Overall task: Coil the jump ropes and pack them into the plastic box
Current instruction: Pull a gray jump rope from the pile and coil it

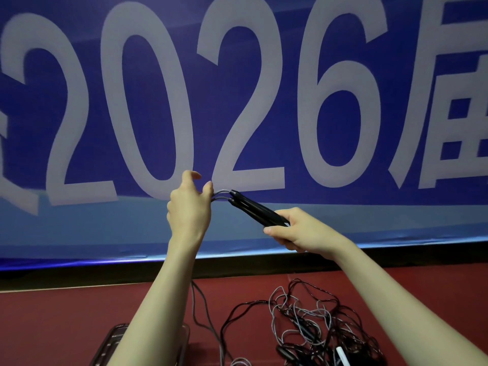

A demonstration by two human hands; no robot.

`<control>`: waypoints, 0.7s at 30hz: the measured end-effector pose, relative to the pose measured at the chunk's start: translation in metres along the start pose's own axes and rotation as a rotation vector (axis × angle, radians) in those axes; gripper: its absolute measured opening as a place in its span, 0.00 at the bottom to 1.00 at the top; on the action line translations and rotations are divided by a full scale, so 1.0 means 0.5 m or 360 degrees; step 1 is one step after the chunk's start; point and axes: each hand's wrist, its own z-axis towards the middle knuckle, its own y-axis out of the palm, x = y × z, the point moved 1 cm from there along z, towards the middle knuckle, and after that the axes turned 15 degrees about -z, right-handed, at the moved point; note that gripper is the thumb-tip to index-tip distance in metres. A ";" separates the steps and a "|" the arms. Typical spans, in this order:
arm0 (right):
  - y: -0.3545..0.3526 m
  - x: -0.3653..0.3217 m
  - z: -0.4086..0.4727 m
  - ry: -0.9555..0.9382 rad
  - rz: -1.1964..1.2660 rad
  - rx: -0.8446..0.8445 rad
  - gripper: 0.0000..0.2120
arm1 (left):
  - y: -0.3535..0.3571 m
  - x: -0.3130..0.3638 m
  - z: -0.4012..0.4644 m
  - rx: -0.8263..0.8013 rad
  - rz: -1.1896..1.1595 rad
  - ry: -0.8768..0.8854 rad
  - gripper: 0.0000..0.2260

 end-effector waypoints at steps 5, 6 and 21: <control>0.003 0.002 0.000 0.0004 0.0017 -0.0026 0.09 | 0.002 -0.005 0.000 0.0022 0.0016 0.0039 0.06; 0.003 0.002 0.000 0.0003 0.0021 -0.0027 0.09 | 0.002 -0.002 -0.001 0.0030 0.0012 0.0044 0.06; -0.013 0.004 -0.004 0.0018 0.0243 0.0100 0.09 | 0.004 0.019 -0.007 -0.0582 -0.0440 0.0134 0.15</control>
